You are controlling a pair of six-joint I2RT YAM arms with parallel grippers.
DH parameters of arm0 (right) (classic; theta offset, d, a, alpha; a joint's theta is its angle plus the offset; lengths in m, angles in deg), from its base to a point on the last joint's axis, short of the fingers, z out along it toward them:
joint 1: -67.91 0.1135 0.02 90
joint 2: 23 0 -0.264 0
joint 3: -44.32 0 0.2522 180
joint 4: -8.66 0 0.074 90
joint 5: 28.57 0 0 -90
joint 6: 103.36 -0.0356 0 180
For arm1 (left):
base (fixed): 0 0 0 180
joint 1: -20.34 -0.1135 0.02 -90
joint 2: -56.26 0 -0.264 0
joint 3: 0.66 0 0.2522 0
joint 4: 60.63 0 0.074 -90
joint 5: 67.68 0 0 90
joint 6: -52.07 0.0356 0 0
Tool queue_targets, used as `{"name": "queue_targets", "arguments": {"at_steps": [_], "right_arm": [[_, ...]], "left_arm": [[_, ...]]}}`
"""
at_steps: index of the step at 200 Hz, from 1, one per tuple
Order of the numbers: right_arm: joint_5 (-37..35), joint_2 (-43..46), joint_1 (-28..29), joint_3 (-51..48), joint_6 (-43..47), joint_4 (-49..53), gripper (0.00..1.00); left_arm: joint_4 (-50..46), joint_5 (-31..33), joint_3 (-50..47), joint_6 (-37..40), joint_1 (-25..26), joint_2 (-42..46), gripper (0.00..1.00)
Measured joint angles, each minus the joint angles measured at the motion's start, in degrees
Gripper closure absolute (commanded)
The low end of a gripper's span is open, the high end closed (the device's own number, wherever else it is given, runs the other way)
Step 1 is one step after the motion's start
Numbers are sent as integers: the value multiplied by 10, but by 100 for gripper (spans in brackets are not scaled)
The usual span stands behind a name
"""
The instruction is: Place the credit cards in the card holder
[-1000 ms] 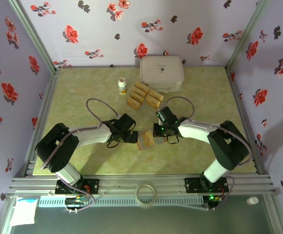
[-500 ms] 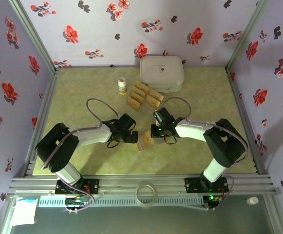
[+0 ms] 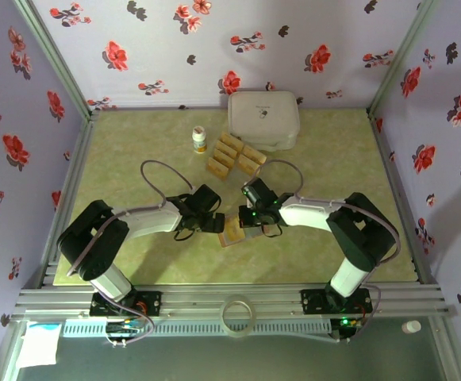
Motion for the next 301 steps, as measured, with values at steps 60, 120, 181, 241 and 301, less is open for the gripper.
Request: {"name": "queue_targets", "arguments": {"at_steps": [60,120,181,241,301], "right_arm": [[-28,9,2,-8,0,4,100],[-56,50,0,-50,-37,8,100],[-64,94,0,-83,-76,22,100],[-49,124,0,-43,-62,44,100],[-20,91,0,-22,-54,34,100]], "left_arm": [[-6,-20,5,2,-14,0,0],[-28,-59,21,17,-36,-5,0],[-61,-109,45,44,-64,-10,0],[-24,-89,39,70,-92,0,0],[5,-67,19,72,-74,18,0]]}}
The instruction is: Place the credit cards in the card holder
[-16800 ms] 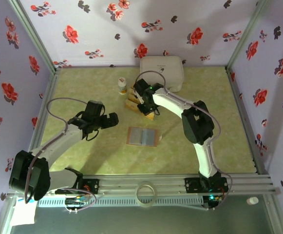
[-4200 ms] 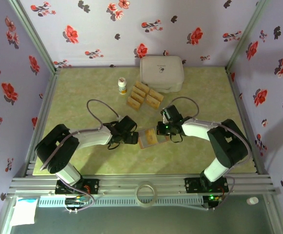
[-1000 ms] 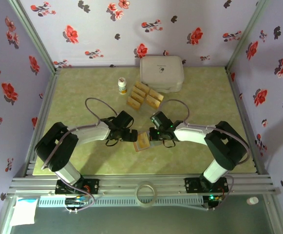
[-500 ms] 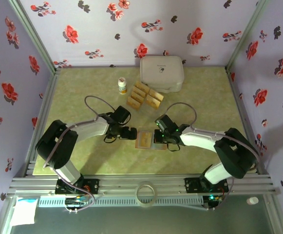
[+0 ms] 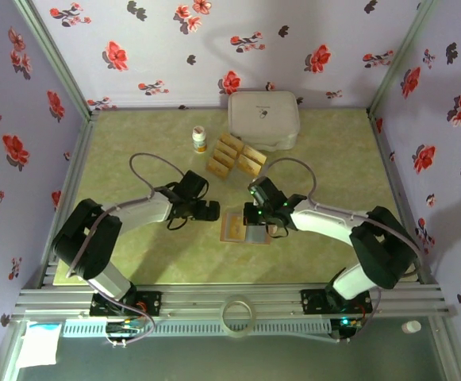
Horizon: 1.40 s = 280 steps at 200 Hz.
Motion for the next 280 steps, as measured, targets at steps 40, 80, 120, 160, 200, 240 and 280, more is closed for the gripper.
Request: {"name": "queue_targets", "arguments": {"at_steps": [40,80,120,160,200,240,280], "right_arm": [[4,-20,0,-1,0,-10,100],[4,-27,0,-7,0,-18,100],[4,-41,0,-8,0,-28,100],[6,-58,0,-8,0,-35,100],[12,-67,0,-7,0,-48,100],[20,-80,0,2,-2,-55,100],[23,-92,0,17,-3,-56,100]], "left_arm": [[6,9,-2,0,27,0,0],[7,31,-2,3,49,-9,0],[7,60,-2,11,65,-26,0],[6,80,1,17,72,-35,0],[6,90,2,17,75,-40,0],[7,91,3,17,75,-41,0],[7,92,3,17,76,-41,0]]}}
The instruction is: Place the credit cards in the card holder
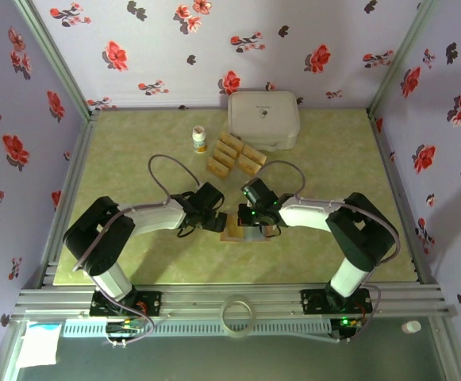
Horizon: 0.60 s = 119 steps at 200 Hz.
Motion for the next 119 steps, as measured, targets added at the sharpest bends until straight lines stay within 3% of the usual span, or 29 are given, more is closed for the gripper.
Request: {"name": "queue_targets", "arguments": {"at_steps": [119], "right_arm": [[-17,89,1,-35,-5,28,100]], "left_arm": [[-38,35,-1,-20,-2,17,0]]}}
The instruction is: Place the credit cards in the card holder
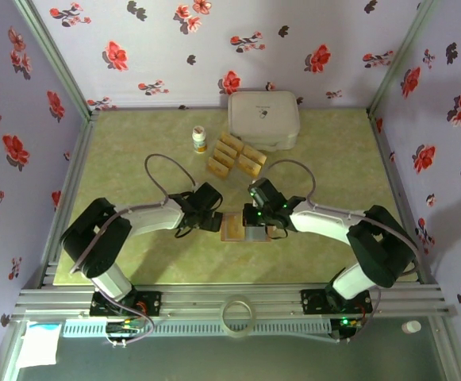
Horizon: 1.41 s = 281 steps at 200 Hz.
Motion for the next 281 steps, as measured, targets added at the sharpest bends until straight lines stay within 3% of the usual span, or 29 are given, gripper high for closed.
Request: {"name": "queue_targets", "arguments": {"at_steps": [103,281], "right_arm": [[1,0,9,-34,-22,-5,100],[16,-39,24,-23,-28,-38,100]], "left_arm": [[-13,0,-10,-3,36,24,0],[0,-1,-20,-16,43,10,0]]}}
